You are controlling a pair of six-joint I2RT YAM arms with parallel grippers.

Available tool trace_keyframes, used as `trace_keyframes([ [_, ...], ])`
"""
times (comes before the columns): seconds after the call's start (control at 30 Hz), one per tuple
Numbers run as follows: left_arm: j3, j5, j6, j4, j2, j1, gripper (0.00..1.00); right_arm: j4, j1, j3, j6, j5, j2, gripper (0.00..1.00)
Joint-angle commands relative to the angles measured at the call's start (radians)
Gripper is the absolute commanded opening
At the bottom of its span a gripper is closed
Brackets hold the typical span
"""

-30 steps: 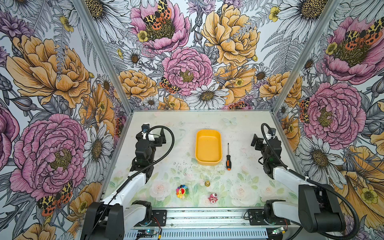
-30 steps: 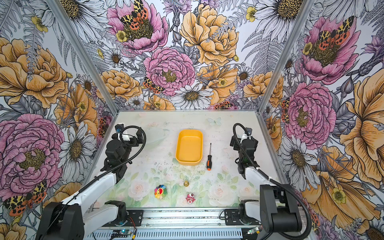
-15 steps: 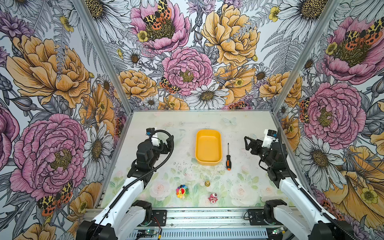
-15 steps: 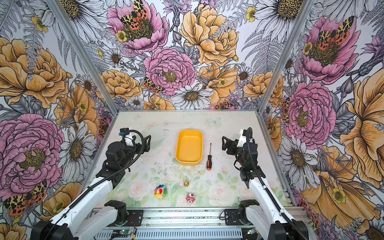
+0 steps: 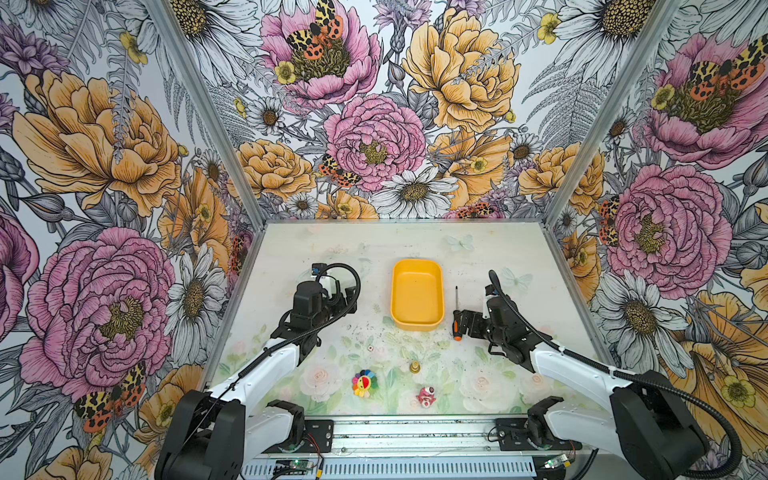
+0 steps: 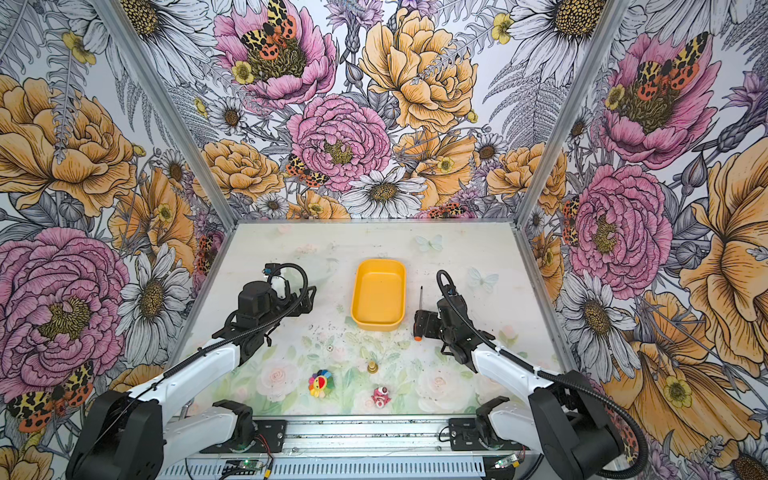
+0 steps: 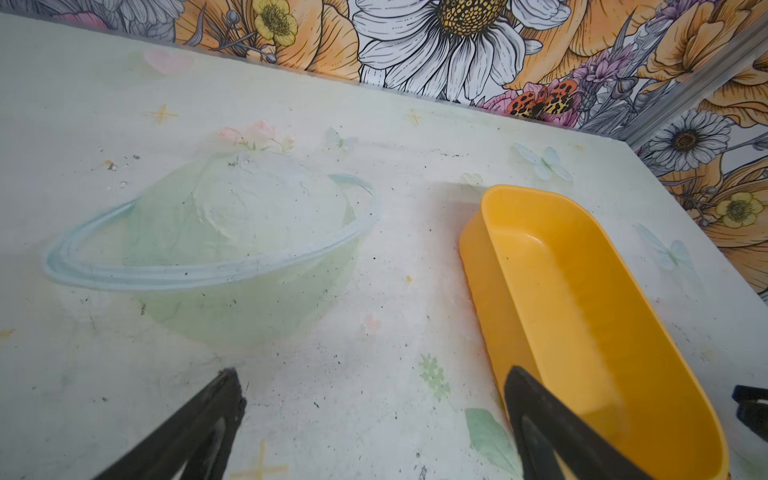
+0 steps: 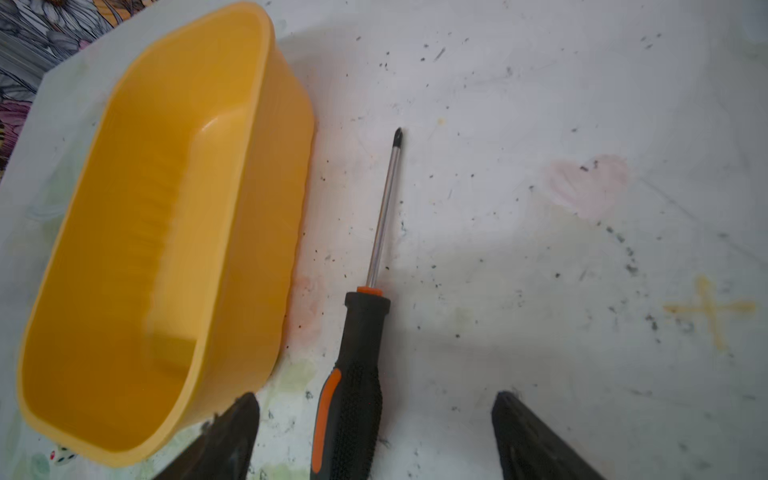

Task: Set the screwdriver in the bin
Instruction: 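Reach the right gripper toward the screwdriver while the left arm lifts slightly, then lower the right gripper and close it on the screwdriver's black handle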

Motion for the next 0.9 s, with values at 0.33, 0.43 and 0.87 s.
trace_keyframes([
  [0.33,-0.004,0.019,-0.053,-0.006,0.034,-0.005,0.99,-0.014,0.117,0.111,0.019,0.199,0.183,0.82],
  [0.43,-0.001,0.027,-0.056,-0.006,0.042,-0.004,0.99,-0.014,0.124,0.123,0.019,0.206,0.214,0.73],
  [0.87,-0.002,0.049,-0.064,-0.008,0.065,-0.008,0.99,-0.014,0.142,0.116,0.014,0.202,0.252,0.47],
])
